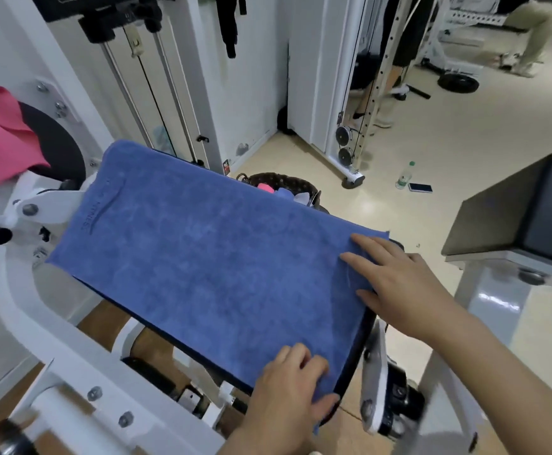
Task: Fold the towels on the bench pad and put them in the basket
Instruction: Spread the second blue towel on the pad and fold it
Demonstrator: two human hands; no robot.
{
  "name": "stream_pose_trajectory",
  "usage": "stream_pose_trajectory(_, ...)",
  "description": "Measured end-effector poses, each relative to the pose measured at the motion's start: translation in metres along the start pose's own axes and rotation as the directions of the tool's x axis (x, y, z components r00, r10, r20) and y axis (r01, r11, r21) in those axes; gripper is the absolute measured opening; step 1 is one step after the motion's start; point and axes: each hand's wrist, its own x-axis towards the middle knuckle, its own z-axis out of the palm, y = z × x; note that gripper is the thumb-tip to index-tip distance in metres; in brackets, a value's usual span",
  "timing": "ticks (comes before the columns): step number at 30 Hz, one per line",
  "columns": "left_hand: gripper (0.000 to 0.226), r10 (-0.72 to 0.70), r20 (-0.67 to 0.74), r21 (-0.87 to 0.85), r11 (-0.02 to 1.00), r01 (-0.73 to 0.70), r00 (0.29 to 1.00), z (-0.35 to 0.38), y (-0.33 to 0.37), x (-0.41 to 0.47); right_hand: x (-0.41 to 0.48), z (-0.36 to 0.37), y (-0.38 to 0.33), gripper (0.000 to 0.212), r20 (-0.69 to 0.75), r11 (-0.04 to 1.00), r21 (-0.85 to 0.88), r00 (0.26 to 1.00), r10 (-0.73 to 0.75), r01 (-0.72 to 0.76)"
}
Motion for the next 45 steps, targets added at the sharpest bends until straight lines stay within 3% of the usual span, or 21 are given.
stream_pose_trajectory(4,0.040,-0.081,-0.030,0.109,0.990,0.084,0.996,0.005,0.014,-0.002,0.004,-0.006,0.008,0.061,0.033,0.997,-0.027,0.997,-0.076,0.077)
stream_pose_trajectory(7,0.022,-0.118,-0.061,0.146,0.981,0.126,0.991,0.005,0.021,-0.003,0.006,-0.013,0.011,0.063,0.050,0.993,-0.020,0.992,-0.116,0.117)
stream_pose_trajectory(9,0.012,-0.156,-0.079,0.071,0.984,0.161,0.985,0.006,0.020,-0.006,0.005,-0.018,0.011,0.067,0.092,0.992,-0.022,0.988,-0.125,0.128)
stream_pose_trajectory(12,0.010,-0.282,-0.065,-0.198,0.944,0.265,0.957,-0.004,0.015,-0.011,0.005,-0.027,0.012,0.082,0.182,0.978,-0.114,0.971,-0.153,0.175)
stream_pose_trajectory(14,0.012,-0.334,0.002,-0.350,0.883,0.314,0.942,-0.014,0.012,-0.016,0.007,-0.028,0.014,0.077,0.186,0.968,-0.159,0.969,-0.162,0.193)
stream_pose_trajectory(20,0.012,-0.436,0.174,-0.567,0.689,0.452,0.883,-0.026,0.002,-0.024,0.012,-0.016,0.030,0.042,-0.074,0.967,-0.108,0.968,-0.239,0.230)
stream_pose_trajectory(25,0.022,-0.492,0.156,-0.676,0.579,0.455,0.857,-0.030,-0.005,-0.027,0.019,-0.014,0.027,0.009,-0.236,0.996,0.018,0.968,-0.082,0.089)
stream_pose_trajectory(28,0.022,-0.538,0.140,-0.745,0.495,0.446,0.831,-0.034,-0.008,-0.030,0.026,-0.021,0.025,0.015,-0.218,0.980,0.200,0.975,0.034,0.011)
stream_pose_trajectory(33,0.013,-0.646,-0.003,-0.805,0.455,0.382,0.763,-0.053,-0.020,-0.038,0.052,-0.041,0.016,0.025,-0.086,0.781,0.616,0.976,0.198,-0.104)
stream_pose_trajectory(36,0.008,-0.695,-0.023,-0.812,0.433,0.393,0.718,-0.074,-0.045,-0.043,0.075,-0.053,-0.003,0.022,0.014,0.430,0.893,0.964,0.266,-0.131)
stream_pose_trajectory(37,0.006,-0.696,-0.019,-0.807,0.434,0.400,0.718,-0.082,-0.055,-0.046,0.084,-0.056,-0.011,0.019,0.029,0.362,0.923,0.961,0.274,-0.132)
stream_pose_trajectory(39,0.018,-0.693,-0.023,-0.788,0.456,0.413,0.721,-0.100,-0.076,-0.051,0.107,-0.058,-0.029,0.014,0.007,0.388,0.914,0.959,0.283,-0.121)
stream_pose_trajectory(41,0.029,-0.696,-0.037,-0.778,0.470,0.416,0.717,-0.118,-0.102,-0.057,0.131,-0.060,-0.050,0.017,-0.049,0.492,0.864,0.957,0.285,-0.102)
stream_pose_trajectory(45,0.021,-0.739,-0.098,-0.792,0.463,0.398,0.666,-0.148,-0.159,-0.062,0.182,-0.065,-0.104,0.017,-0.150,0.703,0.708,0.962,0.229,-0.057)
